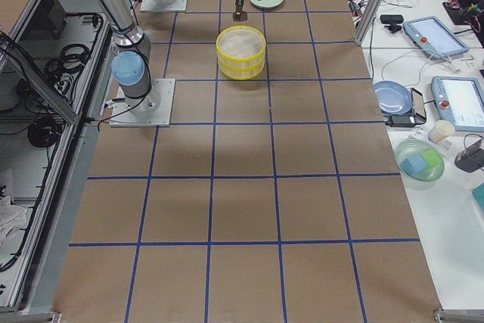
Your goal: Stack buns with steamer
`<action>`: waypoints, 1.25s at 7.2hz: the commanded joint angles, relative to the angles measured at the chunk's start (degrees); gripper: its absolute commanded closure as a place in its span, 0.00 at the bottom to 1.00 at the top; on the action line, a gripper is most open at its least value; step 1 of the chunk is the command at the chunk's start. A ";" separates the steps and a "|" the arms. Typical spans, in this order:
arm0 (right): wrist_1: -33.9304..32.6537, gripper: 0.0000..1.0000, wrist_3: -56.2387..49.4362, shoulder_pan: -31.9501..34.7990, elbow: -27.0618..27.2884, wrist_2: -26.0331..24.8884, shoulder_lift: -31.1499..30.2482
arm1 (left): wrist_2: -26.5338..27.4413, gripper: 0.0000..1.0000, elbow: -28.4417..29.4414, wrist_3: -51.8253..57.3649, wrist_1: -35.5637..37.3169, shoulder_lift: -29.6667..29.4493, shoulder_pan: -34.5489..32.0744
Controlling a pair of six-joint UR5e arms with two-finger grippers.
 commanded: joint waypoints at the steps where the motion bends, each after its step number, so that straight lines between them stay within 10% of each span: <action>1: 0.03 0.00 -0.02 0.02 0.08 -0.08 -0.02 | -0.88 1.00 -0.36 -0.12 3.64 -2.68 -0.25; 2: -0.06 0.00 -0.02 0.02 0.43 -0.08 -0.02 | -0.88 0.79 -0.45 0.32 3.66 -3.74 -0.43; 4: -0.06 0.00 -0.02 0.02 0.70 -0.16 -0.20 | -0.36 0.00 -0.36 -0.21 4.35 -3.75 -0.52; 9: -0.41 0.00 -0.02 0.02 0.79 -0.08 -0.20 | 4.26 0.00 0.95 2.06 3.32 -1.65 1.92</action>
